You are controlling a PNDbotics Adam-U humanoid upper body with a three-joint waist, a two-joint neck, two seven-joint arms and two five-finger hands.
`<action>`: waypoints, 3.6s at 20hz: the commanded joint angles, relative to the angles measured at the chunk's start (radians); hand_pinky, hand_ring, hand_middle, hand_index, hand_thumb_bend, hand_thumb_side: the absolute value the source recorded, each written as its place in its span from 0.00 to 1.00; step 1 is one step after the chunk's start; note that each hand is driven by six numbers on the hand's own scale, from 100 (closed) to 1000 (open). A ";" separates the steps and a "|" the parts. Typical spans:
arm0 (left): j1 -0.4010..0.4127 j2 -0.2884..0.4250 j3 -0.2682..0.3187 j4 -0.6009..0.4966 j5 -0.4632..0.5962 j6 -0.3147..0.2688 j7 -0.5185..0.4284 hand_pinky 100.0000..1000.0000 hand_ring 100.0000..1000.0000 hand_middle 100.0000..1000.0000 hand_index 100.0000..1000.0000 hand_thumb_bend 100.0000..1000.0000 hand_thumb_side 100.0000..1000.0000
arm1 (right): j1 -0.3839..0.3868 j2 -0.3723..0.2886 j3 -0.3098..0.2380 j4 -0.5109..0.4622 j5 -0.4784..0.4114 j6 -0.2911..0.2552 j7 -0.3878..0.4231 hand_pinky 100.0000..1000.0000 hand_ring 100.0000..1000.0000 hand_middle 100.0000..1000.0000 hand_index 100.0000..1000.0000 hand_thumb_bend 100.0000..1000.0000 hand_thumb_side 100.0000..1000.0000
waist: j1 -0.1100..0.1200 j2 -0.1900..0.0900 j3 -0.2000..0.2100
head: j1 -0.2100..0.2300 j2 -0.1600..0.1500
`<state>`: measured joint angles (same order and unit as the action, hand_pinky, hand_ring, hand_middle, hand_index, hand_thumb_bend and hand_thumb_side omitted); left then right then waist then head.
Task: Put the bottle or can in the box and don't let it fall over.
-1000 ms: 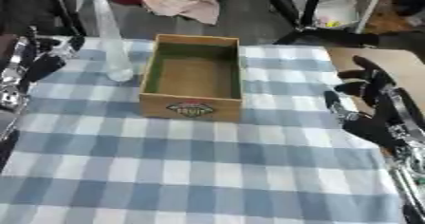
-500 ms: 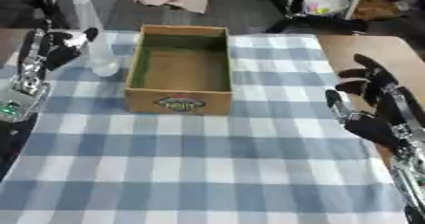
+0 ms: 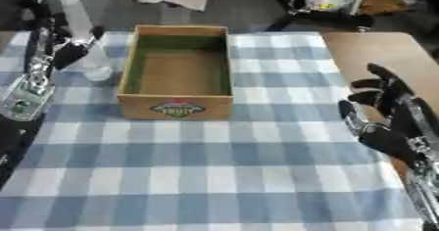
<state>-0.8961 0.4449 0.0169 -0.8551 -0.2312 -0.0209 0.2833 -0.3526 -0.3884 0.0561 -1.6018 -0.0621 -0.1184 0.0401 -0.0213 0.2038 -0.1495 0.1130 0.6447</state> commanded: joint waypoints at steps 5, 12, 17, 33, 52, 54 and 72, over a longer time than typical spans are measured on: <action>-0.042 0.058 0.017 0.018 -0.017 0.016 0.022 0.84 0.72 0.74 0.88 0.61 0.43 | -0.016 -0.015 -0.007 -0.017 -0.008 -0.003 0.004 0.78 0.65 0.68 0.94 0.20 0.07 | 0.004 0.000 -0.016 | 0.007 -0.027; -0.053 0.067 0.028 0.065 -0.016 0.019 -0.002 0.84 0.71 0.71 0.85 0.57 0.39 | -0.019 -0.015 -0.007 -0.016 -0.010 -0.005 0.006 0.78 0.65 0.68 0.94 0.21 0.07 | 0.007 0.006 -0.023 | 0.007 -0.038; -0.056 0.068 0.026 0.093 -0.013 0.002 -0.020 0.84 0.71 0.70 0.85 0.57 0.37 | -0.021 -0.015 -0.005 -0.015 -0.011 -0.005 0.010 0.78 0.65 0.68 0.94 0.20 0.07 | 0.006 0.009 -0.027 | 0.011 -0.050; -0.062 0.063 0.024 0.120 -0.024 -0.004 -0.027 0.83 0.67 0.48 0.70 0.17 0.00 | -0.031 -0.014 -0.003 -0.015 -0.013 -0.006 0.017 0.78 0.65 0.68 0.94 0.19 0.08 | 0.005 0.020 -0.041 | 0.029 -0.072; -0.025 0.104 0.022 -0.097 0.173 -0.019 -0.022 0.82 0.56 0.12 0.32 0.00 0.00 | -0.016 -0.013 -0.018 -0.011 -0.010 -0.009 0.008 0.78 0.65 0.68 0.94 0.18 0.08 | 0.000 0.001 -0.018 | 0.022 -0.063; -0.016 0.119 0.013 -0.176 0.212 -0.020 -0.028 0.82 0.56 0.12 0.32 0.00 0.00 | -0.013 -0.015 -0.021 -0.011 -0.008 -0.009 0.006 0.78 0.65 0.68 0.94 0.18 0.08 | 0.001 -0.005 -0.009 | 0.019 -0.058; -0.054 -0.041 -0.169 -0.311 0.229 0.013 -0.233 0.82 0.58 0.13 0.33 0.00 0.00 | -0.006 -0.002 -0.011 -0.008 -0.012 -0.010 0.021 0.79 0.65 0.68 0.95 0.17 0.08 | -0.014 -0.032 -0.022 | 0.012 -0.066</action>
<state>-0.9237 0.4071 -0.1444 -1.1580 0.0097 -0.0029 0.0693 -0.3474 -0.3780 0.0487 -1.5999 -0.0677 -0.1266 0.0575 -0.0344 0.2000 -0.1705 0.1222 0.5882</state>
